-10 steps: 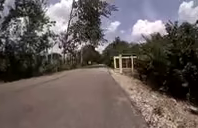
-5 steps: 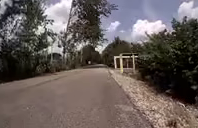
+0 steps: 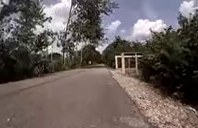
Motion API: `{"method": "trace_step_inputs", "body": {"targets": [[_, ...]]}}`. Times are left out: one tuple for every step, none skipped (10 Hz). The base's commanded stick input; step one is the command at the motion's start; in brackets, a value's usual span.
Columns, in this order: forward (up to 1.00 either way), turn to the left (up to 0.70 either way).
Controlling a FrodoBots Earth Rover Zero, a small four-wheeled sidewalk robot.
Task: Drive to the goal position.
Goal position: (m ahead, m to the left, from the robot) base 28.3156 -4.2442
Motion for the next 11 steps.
{"method": "trace_step_inputs", "body": {"targets": [[0.7, 0.0], [0.7, 0.0], [0.7, 0.0], [0.7, 0.0], [0.7, 0.0], [0.7, 0.0], [0.7, 0.0], [0.7, 0.0], [0.7, 0.0], [0.7, 0.0], [0.7, 0.0]]}}
